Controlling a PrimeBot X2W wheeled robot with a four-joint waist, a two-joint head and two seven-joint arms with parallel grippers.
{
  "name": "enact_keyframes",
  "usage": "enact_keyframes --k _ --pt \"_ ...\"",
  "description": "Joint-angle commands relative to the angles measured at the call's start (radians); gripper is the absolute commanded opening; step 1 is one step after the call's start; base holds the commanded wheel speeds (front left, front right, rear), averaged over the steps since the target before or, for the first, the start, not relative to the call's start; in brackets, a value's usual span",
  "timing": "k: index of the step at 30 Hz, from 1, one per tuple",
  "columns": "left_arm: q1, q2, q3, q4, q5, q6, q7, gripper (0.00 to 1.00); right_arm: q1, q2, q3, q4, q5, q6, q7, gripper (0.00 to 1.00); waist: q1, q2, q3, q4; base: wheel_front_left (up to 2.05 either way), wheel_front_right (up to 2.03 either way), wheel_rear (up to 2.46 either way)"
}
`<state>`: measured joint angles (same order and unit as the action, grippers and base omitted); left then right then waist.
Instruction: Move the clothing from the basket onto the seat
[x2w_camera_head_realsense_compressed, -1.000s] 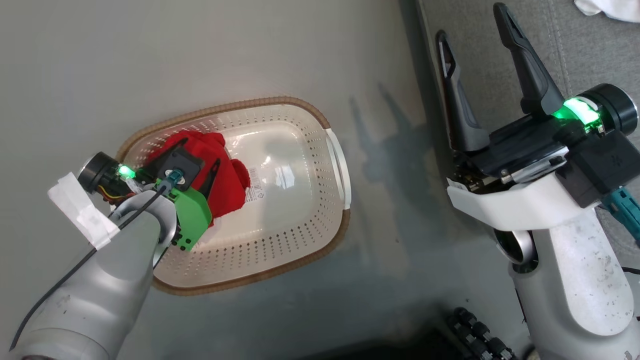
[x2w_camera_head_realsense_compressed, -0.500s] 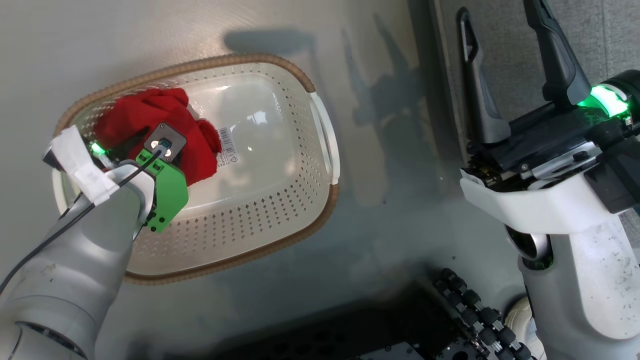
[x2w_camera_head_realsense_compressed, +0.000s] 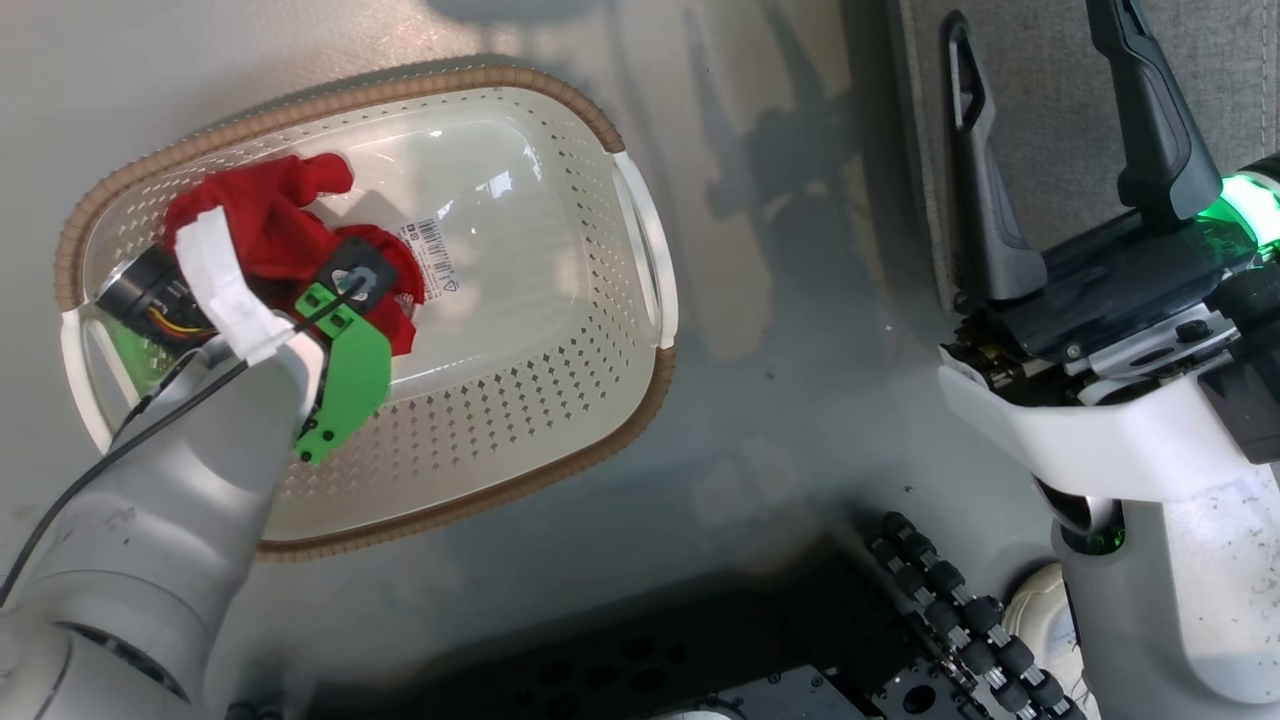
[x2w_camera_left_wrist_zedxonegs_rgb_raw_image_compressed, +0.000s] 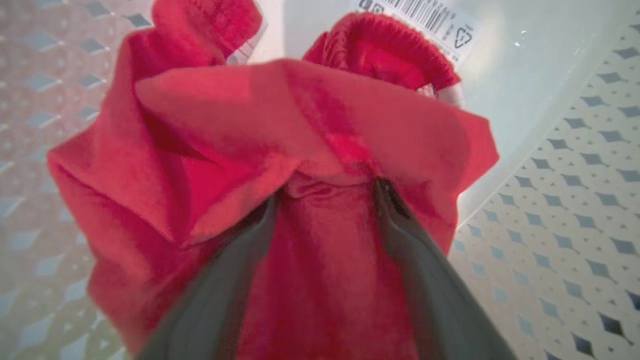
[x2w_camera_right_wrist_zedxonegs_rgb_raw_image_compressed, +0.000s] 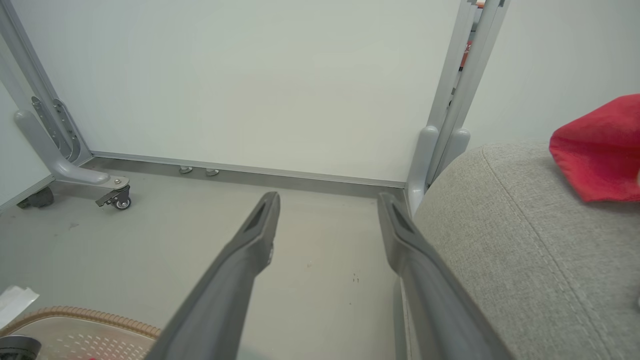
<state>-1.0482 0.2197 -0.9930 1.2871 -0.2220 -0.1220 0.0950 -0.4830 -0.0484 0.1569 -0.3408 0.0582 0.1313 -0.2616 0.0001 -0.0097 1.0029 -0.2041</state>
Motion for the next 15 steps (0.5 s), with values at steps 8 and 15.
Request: enact_keyframes --k 8,15 --pt "-0.002 -0.053 -0.035 0.002 0.021 0.03 0.006 0.0 0.015 -0.001 -0.003 -0.002 -0.02 -0.001 -0.003 1.0 -0.0001 0.0097 -0.016 0.017 0.0 0.0 0.0" --pt "0.02 -0.114 -0.051 0.0 0.011 0.041 -0.044 0.0 0.025 -0.001 -0.004 0.024 -0.011 -0.001 -0.003 1.0 -0.0001 0.0097 -0.088 0.026 0.0 0.0 0.0"
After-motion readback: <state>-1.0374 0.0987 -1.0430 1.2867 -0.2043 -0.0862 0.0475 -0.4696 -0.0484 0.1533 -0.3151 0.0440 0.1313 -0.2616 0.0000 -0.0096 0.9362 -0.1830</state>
